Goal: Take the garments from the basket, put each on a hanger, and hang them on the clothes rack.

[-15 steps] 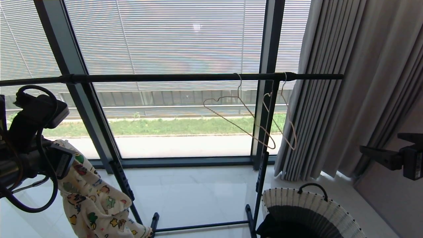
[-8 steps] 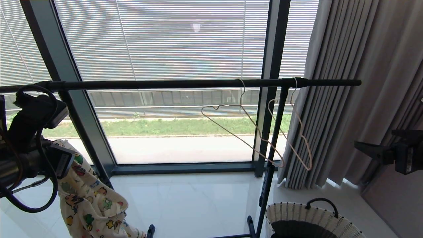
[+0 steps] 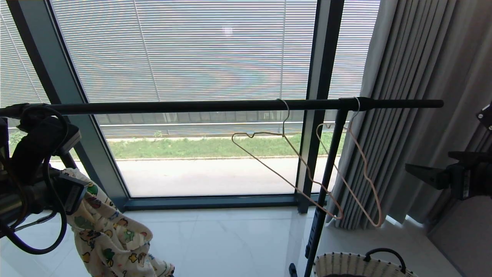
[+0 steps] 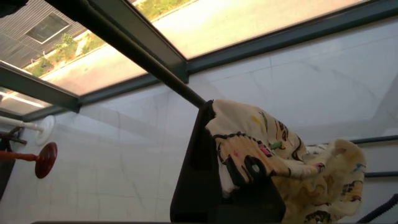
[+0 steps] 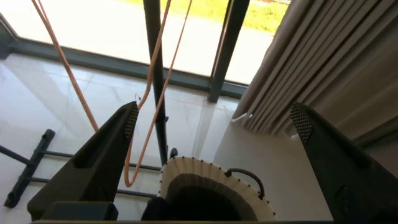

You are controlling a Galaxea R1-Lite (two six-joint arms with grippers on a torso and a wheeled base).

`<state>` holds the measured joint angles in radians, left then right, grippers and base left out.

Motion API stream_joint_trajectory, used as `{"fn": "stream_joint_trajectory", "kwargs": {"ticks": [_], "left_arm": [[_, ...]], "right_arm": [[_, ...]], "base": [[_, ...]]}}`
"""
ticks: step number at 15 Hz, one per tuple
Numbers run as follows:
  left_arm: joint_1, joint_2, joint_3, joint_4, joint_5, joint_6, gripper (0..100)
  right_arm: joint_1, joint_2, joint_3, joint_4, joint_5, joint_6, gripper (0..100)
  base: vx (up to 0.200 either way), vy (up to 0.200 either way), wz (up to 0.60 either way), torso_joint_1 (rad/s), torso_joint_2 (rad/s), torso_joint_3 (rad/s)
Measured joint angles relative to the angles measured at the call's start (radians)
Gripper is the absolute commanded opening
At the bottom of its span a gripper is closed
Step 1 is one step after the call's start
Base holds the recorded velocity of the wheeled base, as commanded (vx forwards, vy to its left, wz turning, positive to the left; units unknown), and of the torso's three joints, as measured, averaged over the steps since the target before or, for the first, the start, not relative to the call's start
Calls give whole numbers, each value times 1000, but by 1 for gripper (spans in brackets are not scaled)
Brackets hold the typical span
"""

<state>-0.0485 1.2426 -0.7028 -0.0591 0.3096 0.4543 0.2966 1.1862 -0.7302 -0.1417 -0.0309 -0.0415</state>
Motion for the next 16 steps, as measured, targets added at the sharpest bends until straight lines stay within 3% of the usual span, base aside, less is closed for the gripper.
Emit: {"fn": "stream_joint_trajectory", "kwargs": {"ticks": [3,8,12,16], "left_arm": [[4,-11,13,0,0,-4,0],[7,-13,14,0,0,-11,0],[8,-14,20,0,0,-21,0],[9,-13,28,0,0,-25,0]], "right_arm": [[51,46,-4,-39,-4,65,100],[90,157,-52,-47,-23,85,100],[167,268,-127,-46,-152,193,100],[191,335,-140,-39,-179,212,100]], "base": [[0,0,0,0,0,0],[0,0,0,0,0,0],[0,0,0,0,0,0],[0,0,0,0,0,0]]}}
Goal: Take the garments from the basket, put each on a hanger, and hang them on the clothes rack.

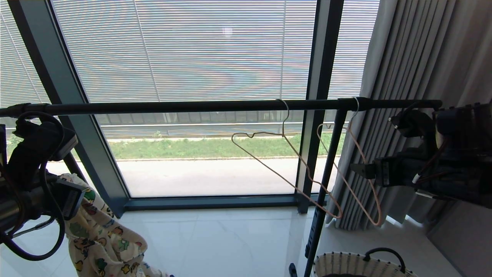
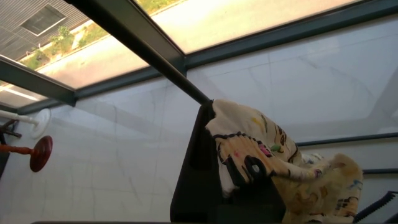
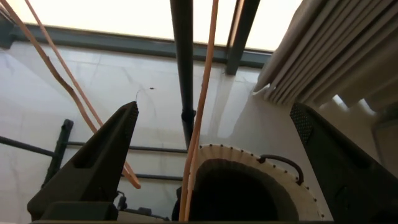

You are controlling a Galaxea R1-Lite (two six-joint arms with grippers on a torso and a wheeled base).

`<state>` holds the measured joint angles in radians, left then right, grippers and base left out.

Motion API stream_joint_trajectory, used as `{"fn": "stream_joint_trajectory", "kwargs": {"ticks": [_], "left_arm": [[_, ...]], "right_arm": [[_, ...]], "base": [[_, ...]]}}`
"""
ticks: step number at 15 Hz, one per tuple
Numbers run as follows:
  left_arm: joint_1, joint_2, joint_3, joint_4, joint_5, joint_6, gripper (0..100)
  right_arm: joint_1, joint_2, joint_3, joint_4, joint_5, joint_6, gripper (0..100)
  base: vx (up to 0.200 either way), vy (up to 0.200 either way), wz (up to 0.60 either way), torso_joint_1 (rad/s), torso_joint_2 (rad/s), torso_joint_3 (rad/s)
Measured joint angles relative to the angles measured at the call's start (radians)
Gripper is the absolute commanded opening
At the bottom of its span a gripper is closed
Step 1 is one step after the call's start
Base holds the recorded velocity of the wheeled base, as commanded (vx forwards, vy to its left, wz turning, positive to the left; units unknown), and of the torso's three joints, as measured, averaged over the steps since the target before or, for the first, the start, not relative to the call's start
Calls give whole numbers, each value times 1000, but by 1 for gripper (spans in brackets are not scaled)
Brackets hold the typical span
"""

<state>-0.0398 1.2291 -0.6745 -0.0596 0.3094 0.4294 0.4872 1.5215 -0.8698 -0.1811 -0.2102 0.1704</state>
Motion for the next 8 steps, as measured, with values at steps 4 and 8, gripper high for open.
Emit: {"fn": "stream_joint_trajectory", "kwargs": {"ticks": [4,8], "left_arm": [[0,-1,8,0,0,0,0],[0,-3,9,0,0,0,0]], "right_arm": [[0,72,-13,-1,-29,21,100],[-1,129,-61,-6,-55,21,100]], "base": [[0,0,0,0,0,0],[0,0,0,0,0,0]]}}
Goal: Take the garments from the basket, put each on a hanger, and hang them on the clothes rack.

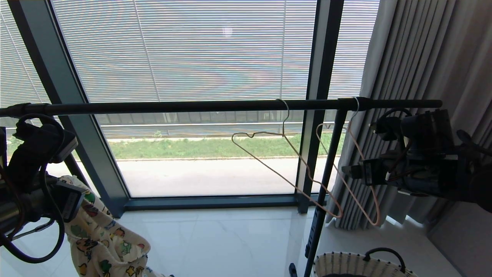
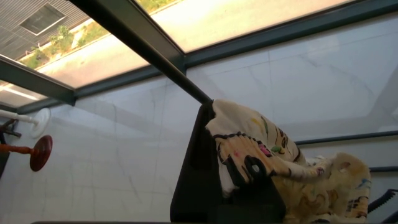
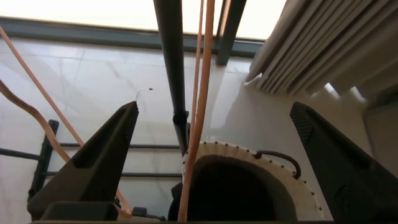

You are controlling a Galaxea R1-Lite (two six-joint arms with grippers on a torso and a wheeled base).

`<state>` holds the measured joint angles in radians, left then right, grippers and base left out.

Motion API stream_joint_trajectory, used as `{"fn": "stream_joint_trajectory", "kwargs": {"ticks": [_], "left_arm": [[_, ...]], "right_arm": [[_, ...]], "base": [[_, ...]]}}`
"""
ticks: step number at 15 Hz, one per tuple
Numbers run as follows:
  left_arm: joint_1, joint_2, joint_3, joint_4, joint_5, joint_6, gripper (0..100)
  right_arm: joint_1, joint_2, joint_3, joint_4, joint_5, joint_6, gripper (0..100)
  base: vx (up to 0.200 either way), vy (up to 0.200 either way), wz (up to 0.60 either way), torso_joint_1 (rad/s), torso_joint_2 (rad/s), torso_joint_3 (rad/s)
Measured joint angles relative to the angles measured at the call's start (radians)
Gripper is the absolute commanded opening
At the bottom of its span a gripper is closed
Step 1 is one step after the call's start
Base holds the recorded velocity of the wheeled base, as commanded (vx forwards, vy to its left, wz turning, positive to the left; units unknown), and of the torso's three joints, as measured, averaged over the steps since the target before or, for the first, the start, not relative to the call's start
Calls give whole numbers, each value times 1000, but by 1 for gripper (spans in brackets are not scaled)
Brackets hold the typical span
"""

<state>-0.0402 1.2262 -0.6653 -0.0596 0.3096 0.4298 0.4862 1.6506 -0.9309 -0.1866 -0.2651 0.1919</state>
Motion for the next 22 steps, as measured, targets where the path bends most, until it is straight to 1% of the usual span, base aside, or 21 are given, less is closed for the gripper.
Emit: {"fn": "stream_joint_trajectory", "kwargs": {"ticks": [3,7,8,17,22], "left_arm": [[-1,0,0,0,0,0,0],[-1,-4,-1,0,0,1,0],[-1,-6,-1,0,0,1,0],[1,-10,0,0,0,0,0],[0,-14,0,0,0,1,0]], "right_arm": [[-2,17,-20,0,0,0,100],[-10,29,-22,0,-1,0,100],[-13,33,-23,0,-1,0,0],[-16,39,-25,-1,-2,7,0],[-17,13,-21,-34,-5,17,0]], "base": [[0,0,0,0,0,0],[0,0,0,0,0,0],[0,0,0,0,0,0],[0,0,0,0,0,0],[0,0,0,0,0,0]]}}
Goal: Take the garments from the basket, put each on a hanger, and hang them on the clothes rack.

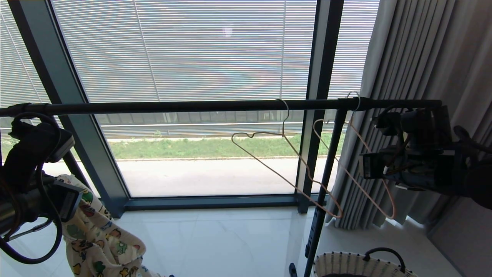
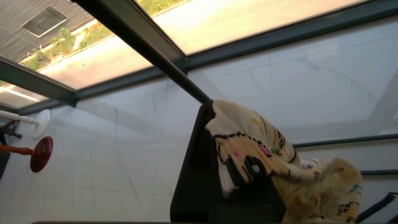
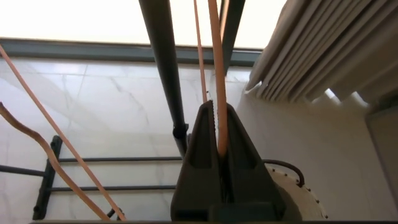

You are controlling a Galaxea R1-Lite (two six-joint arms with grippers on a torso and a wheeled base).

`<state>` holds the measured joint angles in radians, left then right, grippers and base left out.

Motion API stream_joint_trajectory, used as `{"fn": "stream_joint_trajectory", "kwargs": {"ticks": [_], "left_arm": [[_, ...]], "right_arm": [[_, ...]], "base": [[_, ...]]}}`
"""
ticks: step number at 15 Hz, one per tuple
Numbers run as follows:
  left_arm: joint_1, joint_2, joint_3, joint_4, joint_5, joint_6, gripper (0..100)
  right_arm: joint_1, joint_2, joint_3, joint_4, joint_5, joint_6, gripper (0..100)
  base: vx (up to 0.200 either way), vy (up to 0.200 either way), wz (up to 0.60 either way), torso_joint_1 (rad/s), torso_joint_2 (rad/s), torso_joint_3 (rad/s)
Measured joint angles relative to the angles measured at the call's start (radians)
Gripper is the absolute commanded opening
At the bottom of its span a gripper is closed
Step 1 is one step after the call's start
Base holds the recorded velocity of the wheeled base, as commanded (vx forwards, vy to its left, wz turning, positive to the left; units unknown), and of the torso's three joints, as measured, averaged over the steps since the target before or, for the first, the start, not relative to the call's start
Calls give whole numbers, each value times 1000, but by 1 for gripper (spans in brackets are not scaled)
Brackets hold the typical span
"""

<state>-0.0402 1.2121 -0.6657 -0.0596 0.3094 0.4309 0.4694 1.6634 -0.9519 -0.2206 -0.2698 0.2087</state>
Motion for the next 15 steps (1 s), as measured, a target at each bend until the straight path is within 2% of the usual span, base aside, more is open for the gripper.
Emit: {"fn": "stream_joint_trajectory", "kwargs": {"ticks": [2,5,8,10,15], "left_arm": [[0,-3,0,0,0,0,0],[0,-4,0,0,0,0,0],[0,-4,0,0,0,0,0],[0,-5,-1,0,0,0,0],[1,-5,0,0,0,0,0]], "right_arm": [[0,-27,11,-7,-7,-1,0],[1,-73,45,-16,-59,-2,0],[1,-101,101,-139,-62,-14,0],[1,-114,143,-196,-62,-52,0],[1,-169,210,-221,-94,-118,0]], "base": [[0,0,0,0,0,0],[0,0,0,0,0,0],[0,0,0,0,0,0],[0,0,0,0,0,0],[0,0,0,0,0,0]]}}
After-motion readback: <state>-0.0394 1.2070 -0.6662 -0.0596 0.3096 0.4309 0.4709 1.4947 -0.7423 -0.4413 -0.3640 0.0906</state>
